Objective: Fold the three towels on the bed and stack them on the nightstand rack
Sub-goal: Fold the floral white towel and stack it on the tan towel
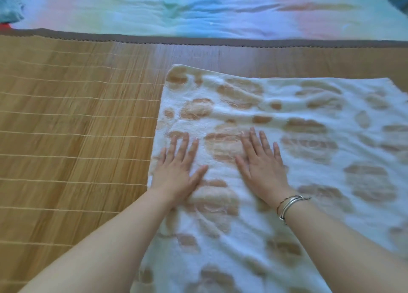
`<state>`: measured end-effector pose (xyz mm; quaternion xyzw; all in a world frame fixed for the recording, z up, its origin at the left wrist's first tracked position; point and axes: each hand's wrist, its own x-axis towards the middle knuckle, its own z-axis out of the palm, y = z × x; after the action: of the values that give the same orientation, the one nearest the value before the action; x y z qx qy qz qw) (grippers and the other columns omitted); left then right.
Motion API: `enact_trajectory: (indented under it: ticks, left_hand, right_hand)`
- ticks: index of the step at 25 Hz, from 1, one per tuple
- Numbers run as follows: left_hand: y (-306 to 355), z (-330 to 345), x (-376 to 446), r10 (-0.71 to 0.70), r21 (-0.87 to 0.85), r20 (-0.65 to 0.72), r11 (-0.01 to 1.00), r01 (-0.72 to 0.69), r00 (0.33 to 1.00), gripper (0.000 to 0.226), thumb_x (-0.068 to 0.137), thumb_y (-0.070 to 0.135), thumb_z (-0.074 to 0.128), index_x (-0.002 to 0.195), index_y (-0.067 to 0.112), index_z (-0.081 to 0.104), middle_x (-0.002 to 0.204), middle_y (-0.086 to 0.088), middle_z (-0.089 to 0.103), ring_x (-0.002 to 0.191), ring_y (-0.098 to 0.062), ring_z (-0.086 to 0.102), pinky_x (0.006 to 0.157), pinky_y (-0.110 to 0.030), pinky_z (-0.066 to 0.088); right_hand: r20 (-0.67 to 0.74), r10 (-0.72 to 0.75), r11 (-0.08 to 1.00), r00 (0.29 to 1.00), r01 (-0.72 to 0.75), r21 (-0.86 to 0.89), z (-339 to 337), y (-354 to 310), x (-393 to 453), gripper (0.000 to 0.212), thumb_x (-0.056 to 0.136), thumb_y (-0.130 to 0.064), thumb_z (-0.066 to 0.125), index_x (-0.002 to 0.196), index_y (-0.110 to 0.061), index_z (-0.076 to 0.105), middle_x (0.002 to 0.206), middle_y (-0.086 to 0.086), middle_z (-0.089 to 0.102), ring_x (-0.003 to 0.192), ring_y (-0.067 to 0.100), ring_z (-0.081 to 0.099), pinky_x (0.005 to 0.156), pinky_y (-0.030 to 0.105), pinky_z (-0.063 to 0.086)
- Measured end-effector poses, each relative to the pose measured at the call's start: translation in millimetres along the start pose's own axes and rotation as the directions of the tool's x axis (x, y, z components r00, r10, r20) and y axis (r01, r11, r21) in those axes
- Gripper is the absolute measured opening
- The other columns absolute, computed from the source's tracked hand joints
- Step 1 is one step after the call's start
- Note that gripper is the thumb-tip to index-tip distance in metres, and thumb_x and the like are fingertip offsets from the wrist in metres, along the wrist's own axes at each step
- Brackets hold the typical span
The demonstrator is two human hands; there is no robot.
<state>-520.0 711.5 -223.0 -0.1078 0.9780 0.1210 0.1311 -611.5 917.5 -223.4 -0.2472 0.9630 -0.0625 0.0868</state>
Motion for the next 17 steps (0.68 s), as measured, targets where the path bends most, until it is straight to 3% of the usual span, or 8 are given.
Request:
enact_trajectory:
  ticks: [5, 8, 10, 13, 17]
  left_hand:
    - [32, -10, -6, -0.116, 0.02, 0.042, 0.993, 0.115, 0.992, 0.067, 0.093, 0.062, 0.007, 0.15, 0.034, -0.015, 0.157, 0.006, -0.026, 0.144, -0.025, -0.025, 0.119, -0.046, -0.007]
    - [93, -8, -15, -0.055, 0.017, 0.019, 0.998, 0.054, 0.998, 0.067, 0.094, 0.061, 0.011, 0.151, 0.034, -0.009, 0.158, 0.006, -0.021, 0.146, -0.024, -0.02, 0.12, -0.046, -0.005]
    - [155, 0, -12, 0.046, -0.011, 0.058, 0.999, -0.045, 0.997, 0.066, 0.094, 0.062, 0.013, 0.151, 0.036, -0.01, 0.158, 0.007, -0.021, 0.146, -0.024, -0.021, 0.12, -0.045, -0.006]
    - [268, 14, -3, 0.241, -0.088, 0.097, 0.968, -0.233, 0.966, 0.063, 0.097, 0.059, 0.015, 0.152, 0.036, -0.003, 0.159, 0.008, -0.018, 0.147, -0.022, -0.016, 0.12, -0.044, -0.003]
    - [383, 27, -2, 0.44, -0.184, 0.168, 0.893, -0.411, 0.882, 0.052, 0.1, 0.048, 0.027, 0.151, 0.034, 0.021, 0.162, 0.007, 0.003, 0.149, -0.019, 0.0, 0.119, -0.044, 0.008]
  right_hand:
    - [0.01, 0.097, 0.994, 0.995, -0.098, 0.054, -11, 67, -51, 0.063, 0.097, -0.054, 0.011, 0.152, -0.031, -0.01, 0.16, -0.008, -0.016, 0.147, 0.014, -0.016, 0.117, 0.04, -0.008]
    - [-0.02, 0.19, 0.979, 0.982, -0.188, 0.074, -24, 129, -97, 0.071, 0.089, -0.061, 0.003, 0.152, -0.031, -0.005, 0.161, -0.008, -0.011, 0.148, 0.014, -0.012, 0.118, 0.041, -0.006]
    - [-0.038, 0.308, 0.947, 0.951, -0.303, 0.108, -39, 179, -133, 0.069, 0.093, -0.058, 0.011, 0.153, -0.026, 0.0, 0.162, -0.004, -0.005, 0.148, 0.017, -0.007, 0.12, 0.041, -0.001]
    - [-0.091, 0.542, 0.824, 0.835, -0.507, 0.251, -64, 246, -184, 0.066, 0.097, -0.037, 0.042, 0.152, -0.014, 0.013, 0.16, 0.008, 0.011, 0.146, 0.025, 0.012, 0.118, 0.042, 0.015]
    - [-0.051, 0.779, 0.582, 0.625, -0.691, 0.428, -78, 300, -225, 0.061, 0.089, -0.029, 0.06, 0.14, -0.007, 0.033, 0.139, 0.016, 0.039, 0.124, 0.035, 0.036, 0.1, 0.042, 0.033]
